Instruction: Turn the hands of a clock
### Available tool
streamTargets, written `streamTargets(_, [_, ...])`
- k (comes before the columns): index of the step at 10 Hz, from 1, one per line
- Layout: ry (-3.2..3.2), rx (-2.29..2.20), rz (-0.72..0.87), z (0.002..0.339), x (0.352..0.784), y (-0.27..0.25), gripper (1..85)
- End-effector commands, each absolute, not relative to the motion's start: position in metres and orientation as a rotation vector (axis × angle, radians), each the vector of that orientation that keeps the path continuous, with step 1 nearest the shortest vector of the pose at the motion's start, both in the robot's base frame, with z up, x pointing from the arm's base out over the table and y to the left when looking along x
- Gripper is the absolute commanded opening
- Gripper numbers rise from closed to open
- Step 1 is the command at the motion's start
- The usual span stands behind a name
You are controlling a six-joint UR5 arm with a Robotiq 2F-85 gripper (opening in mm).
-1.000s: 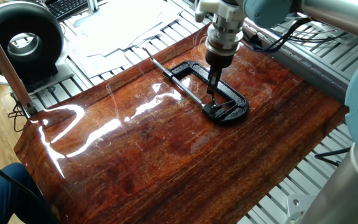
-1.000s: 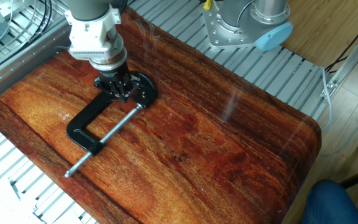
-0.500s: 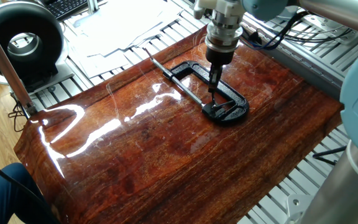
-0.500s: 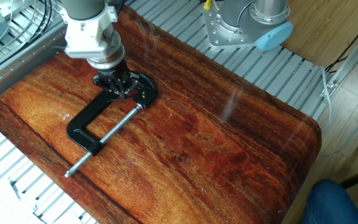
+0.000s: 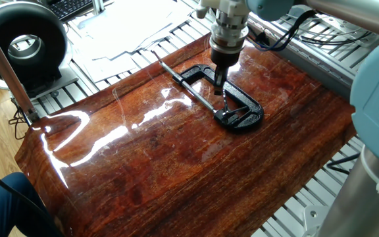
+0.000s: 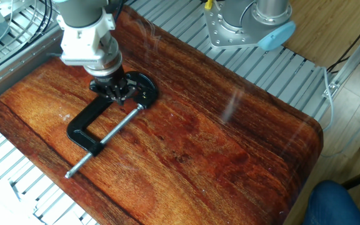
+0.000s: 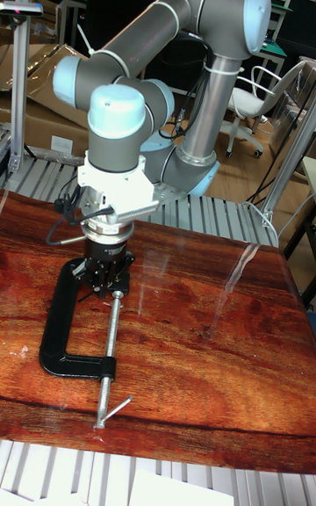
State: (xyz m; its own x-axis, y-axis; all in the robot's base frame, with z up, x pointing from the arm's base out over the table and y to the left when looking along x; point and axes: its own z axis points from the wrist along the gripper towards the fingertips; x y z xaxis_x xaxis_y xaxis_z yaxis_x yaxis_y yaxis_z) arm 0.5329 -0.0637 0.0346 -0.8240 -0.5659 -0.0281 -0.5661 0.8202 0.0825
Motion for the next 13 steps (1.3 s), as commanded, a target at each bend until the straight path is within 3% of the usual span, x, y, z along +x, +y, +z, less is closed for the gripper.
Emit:
streamTargets(1, [2.985, -0.907, 0.122, 0.028, 0.543, -0.063, 1.0])
streamTargets(13, [2.936, -1.032, 0.161, 0.029, 0.493, -0.089, 1.0])
